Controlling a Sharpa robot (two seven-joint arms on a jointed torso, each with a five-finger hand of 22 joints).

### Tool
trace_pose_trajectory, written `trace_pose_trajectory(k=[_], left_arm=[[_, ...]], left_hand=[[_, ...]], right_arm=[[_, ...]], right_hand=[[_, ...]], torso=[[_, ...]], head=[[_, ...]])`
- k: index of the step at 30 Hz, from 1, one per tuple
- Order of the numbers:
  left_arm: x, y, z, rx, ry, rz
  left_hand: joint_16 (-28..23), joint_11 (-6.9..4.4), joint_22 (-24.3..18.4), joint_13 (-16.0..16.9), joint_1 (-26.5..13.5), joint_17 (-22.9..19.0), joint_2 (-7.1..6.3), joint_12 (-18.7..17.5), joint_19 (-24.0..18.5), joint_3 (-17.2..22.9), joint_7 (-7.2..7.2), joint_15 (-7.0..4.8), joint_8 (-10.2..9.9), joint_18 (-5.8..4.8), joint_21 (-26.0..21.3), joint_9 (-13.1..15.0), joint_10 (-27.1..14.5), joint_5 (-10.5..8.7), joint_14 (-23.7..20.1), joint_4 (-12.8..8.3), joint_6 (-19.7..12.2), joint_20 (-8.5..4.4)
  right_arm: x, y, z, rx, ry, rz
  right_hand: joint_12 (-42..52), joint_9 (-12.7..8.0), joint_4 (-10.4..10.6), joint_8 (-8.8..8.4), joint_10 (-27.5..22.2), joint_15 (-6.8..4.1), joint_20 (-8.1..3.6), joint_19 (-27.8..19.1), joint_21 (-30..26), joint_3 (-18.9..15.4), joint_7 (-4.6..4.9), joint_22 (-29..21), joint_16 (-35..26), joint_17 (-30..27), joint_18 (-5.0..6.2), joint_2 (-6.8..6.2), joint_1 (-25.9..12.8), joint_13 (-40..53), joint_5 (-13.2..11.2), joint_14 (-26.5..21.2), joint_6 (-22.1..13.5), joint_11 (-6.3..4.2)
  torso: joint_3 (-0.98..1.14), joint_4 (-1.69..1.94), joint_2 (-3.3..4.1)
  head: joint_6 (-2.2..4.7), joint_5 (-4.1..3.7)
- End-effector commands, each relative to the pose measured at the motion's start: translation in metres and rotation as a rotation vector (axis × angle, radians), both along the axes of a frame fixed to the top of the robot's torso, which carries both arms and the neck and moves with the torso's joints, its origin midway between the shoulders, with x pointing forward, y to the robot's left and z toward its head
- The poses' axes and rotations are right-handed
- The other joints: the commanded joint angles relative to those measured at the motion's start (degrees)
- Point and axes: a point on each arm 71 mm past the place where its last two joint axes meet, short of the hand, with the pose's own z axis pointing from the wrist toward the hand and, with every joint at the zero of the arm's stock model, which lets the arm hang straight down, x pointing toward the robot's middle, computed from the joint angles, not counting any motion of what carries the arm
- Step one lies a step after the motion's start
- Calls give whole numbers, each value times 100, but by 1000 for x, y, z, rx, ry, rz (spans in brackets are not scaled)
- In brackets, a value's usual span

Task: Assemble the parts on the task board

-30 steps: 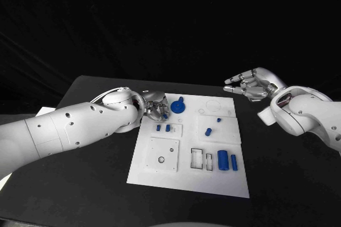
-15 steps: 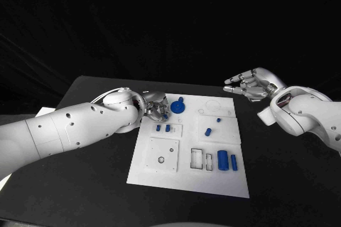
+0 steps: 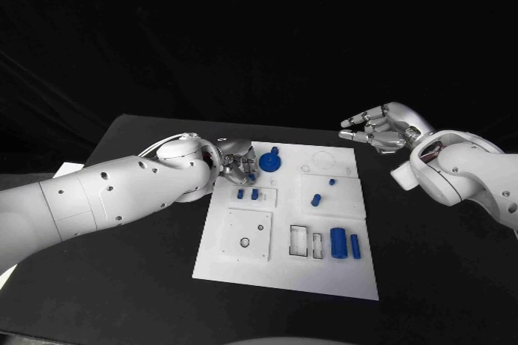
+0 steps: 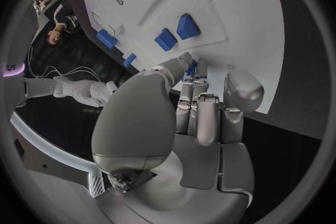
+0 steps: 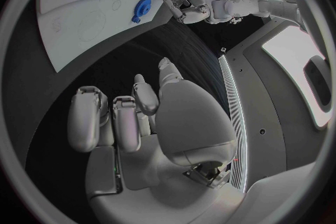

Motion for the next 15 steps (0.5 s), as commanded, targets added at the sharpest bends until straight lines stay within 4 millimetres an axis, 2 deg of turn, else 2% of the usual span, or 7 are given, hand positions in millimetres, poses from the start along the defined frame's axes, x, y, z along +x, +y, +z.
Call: trace_pose_trajectory(k=[1, 9, 15], left_arm=[[-1, -1, -4, 21, 23, -6], [-1, 0, -4, 30, 30, 4], [-1, 0, -4, 30, 30, 7]], left_hand=[[18, 19, -1, 4, -72, -10, -3, -53, 89, -11, 34, 44, -39, -91, -6, -10, 0, 4, 280, -13, -25, 52], [-12, 108, -44, -22, -243, -87, -137, -213, 74, -51, 108, 114, -349, -90, -69, -144, -259, 11, 261, 19, -460, 101], [-27, 131, -67, -33, -283, -125, -177, -250, 68, -74, 125, 132, -395, -86, -100, -164, -346, 15, 252, 25, -543, 119]], right_arm=[[0, 1, 0, 0, 3, 15], [0, 1, 0, 0, 2, 15], [0, 1, 0, 0, 2, 15]], right_hand=[[3, -2, 9, -15, -24, -17, -12, -43, -20, -29, 18, -7, -24, 822, 66, 53, -15, 1, 39, 447, 12, 0], [3, -2, 9, -15, -24, -17, -12, -43, -20, -29, 18, -7, -24, 822, 66, 53, -15, 1, 39, 447, 12, 0], [3, -2, 9, -15, -24, -17, -12, -43, -20, -29, 18, -7, -24, 822, 66, 53, -15, 1, 39, 447, 12, 0]], torso=[[-2, -2, -2], [-5, 3, -4], [-5, 0, -1]], head=[[-2, 3], [-5, -1], [-10, 1]])
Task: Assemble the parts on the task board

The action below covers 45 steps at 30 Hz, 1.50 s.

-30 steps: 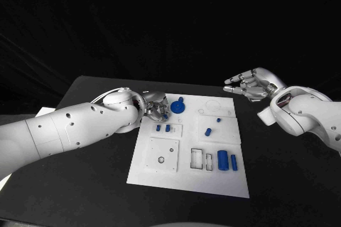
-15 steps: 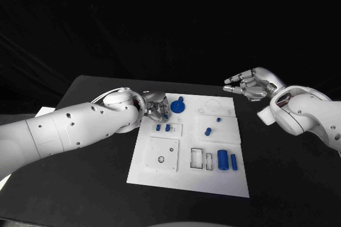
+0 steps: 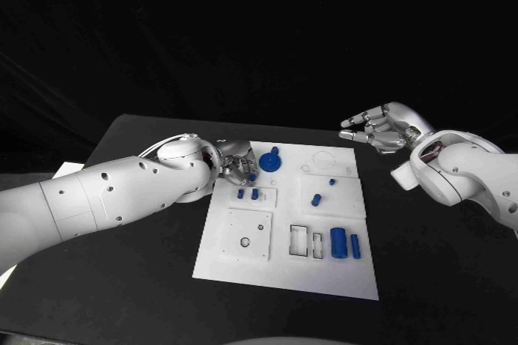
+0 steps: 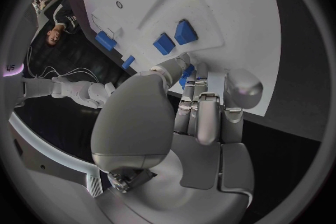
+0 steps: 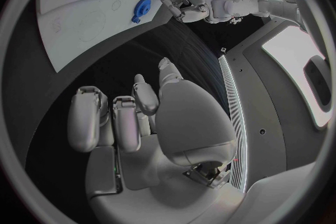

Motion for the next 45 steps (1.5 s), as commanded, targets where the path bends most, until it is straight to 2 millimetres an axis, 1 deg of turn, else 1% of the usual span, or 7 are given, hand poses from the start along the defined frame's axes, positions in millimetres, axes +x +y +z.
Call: trace_pose_trajectory(k=[1, 18, 22, 27, 39, 43, 45], left_arm=[[-1, -1, -2, 15, 14, -3], [0, 2, 0, 3, -3, 8], [0, 7, 1, -2, -13, 16], [1, 18, 3, -24, -18, 36], [1, 54, 19, -144, -18, 103], [3, 70, 28, -321, -17, 149], [3, 80, 33, -508, 19, 187]], left_hand=[[-28, -1, -13, -5, -74, -13, -14, -13, 69, -43, 11, 30, -40, -85, -23, -6, -50, 12, 270, -7, -44, 37], [-49, 13, -20, -8, -81, -59, -21, -25, 65, -48, 23, 39, -44, -83, -35, -9, -85, 23, 260, -7, -67, 45], [-67, 24, -48, -29, -84, -101, -47, -75, 58, -60, -29, 53, -62, -74, -74, -24, -241, 29, 250, -18, -271, 61], [-117, 105, -167, -98, -62, -218, -75, -168, 33, -171, -191, 112, -58, -56, -215, -20, -616, 30, 227, -48, -679, 107], [-124, 154, -181, -162, 60, -261, 32, -101, 43, -314, -151, 153, -7, -53, -249, 8, -848, 43, 223, -87, -643, 156], [-112, 87, -91, -117, 80, -255, 111, 121, 56, -188, 29, 105, 93, -58, -171, 39, -535, 66, 226, -77, -351, 139], [-87, 55, -66, -68, 74, -205, 180, 277, 52, -103, 77, 82, 165, -60, -152, 58, -264, 66, 234, -54, -179, 121]], right_arm=[[0, 1, 0, 0, 2, 14], [0, 1, -1, -1, 3, 12], [1, -1, -1, -4, 10, 7], [2, -5, -3, -33, 18, 1], [2, -6, -9, -125, 34, 18], [1, -3, -12, -226, 16, 40], [-1, 1, -14, -321, -12, 57]], right_hand=[[3, -2, 9, -15, -24, -17, -12, -43, -20, -29, 18, -7, -24, 823, 67, 53, -15, 1, 39, 447, 12, 0], [-1, -2, 8, -14, -26, -17, -12, -44, -22, -32, 18, -11, -26, 821, 67, 55, -15, -2, 39, 447, 11, 0], [-145, -4, -3, -19, -115, -16, -12, -89, -85, -50, 19, -129, -76, 758, 90, 61, -16, -109, 33, 431, 2, 2], [-2580, -8, -47, -23, -1411, -18, -10, -330, -444, -90, 21, -702, -406, 401, 191, 114, 63, -1950, -4, 320, -31, 7], [-4468, 11, -113, 14, -1503, 31, 25, -341, -667, -158, 75, -980, -630, 238, 225, 170, 290, -3797, -57, 311, 119, 86], [-4924, 20, -346, 34, -1572, 39, 22, -373, -756, 56, 80, -1117, -723, 149, 252, 201, 715, -4251, -257, 294, 234, 102], [-5180, 21, -457, 38, -1537, 43, 21, -380, -797, 197, 79, -1180, -782, 90, 261, 186, 918, -4539, -324, 286, 316, 88]], torso=[[0, 0, 4], [0, -1, 2], [-3, -4, 3], [-1, -3, -2], [-1, 2, -1], [0, -5, -2], [3, -8, -4]], head=[[-8, -1], [-15, -3], [-15, -7], [-12, -16], [9, -12], [33, -27], [61, -82]])
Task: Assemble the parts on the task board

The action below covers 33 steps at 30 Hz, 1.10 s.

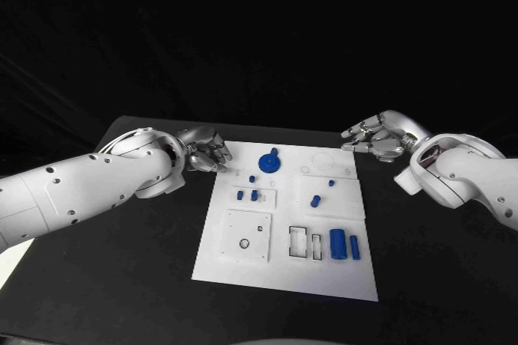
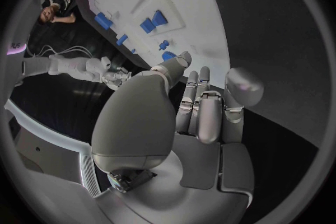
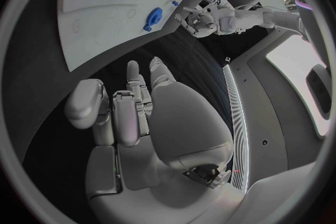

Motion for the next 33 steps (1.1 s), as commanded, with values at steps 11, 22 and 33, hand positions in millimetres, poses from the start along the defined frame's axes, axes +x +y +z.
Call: trace_pose_trajectory(k=[11, 22, 33], left_arm=[[-26, 16, 12, -1200, 274, 146], [-36, 18, 6, -1280, 293, 166], [-36, 22, 5, -1281, 282, 183]], left_hand=[[-1137, -21, -2016, 178, -344, -1937, 129, 517, -916, -190, 79, 4, 76, 318, -2281, -35, 267, 61, -613, 167, 172, 35], [-1260, -14, -2066, 203, -320, -2145, 165, 594, -973, -266, 88, 12, 80, 325, -2365, -36, 211, 66, -724, 140, 160, 49], [-1262, -10, -2078, 210, -299, -2152, 175, 617, -976, -285, 96, 14, 74, 326, -2382, -39, 186, 67, -730, 121, 143, 52]], right_arm=[[-24, 39, -25, -671, -159, 162], [-38, 59, -31, -809, -218, 202], [-44, 68, -32, -814, -236, 227]], right_hand=[[-949, -20, -253, -34, 240, 4, 5, 21, -88, 698, -154, -110, -208, -81, 88, -329, 344, -1342, -198, 290, 458, -59], [-1194, -53, -189, -73, 243, -119, -104, 60, -171, 1247, -228, -220, -346, -286, 98, -618, 157, -1874, -286, 311, 499, -119], [-1201, -51, -173, -62, 323, -85, -73, 86, -199, 1655, -209, -243, -345, -328, 94, -741, 54, -2119, -293, 316, 548, -100]], torso=[[-48, 9, -15], [-44, 3, -14], [-41, 8, -8]], head=[[158, -625], [191, -585], [183, -585]])
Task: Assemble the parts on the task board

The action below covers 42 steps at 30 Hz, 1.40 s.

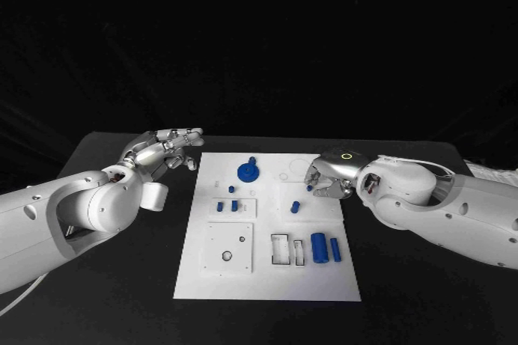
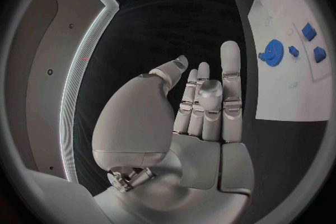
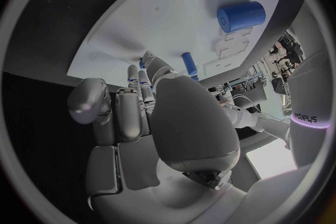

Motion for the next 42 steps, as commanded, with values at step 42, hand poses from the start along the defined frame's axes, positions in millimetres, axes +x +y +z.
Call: trace_pose_trajectory(k=[42], left_arm=[[-1, 0, 1, -25, 2, 14]], left_hand=[[-37, 46, -39, 22, 44, -61, 65, 91, -25, -88, 68, 31, -43, 97, -69, -12, -141, 24, -61, -36, -121, 31]], right_arm=[[5, 11, -10, -37, 4, -17]], right_hand=[[57, 119, -248, 103, 575, 30, 13, 145, 47, 1540, 1, 145, 150, 69, 71, 15, -436, -386, -460, 316, 480, -18]], torso=[[2, -3, -2]], head=[[-64, 29]])
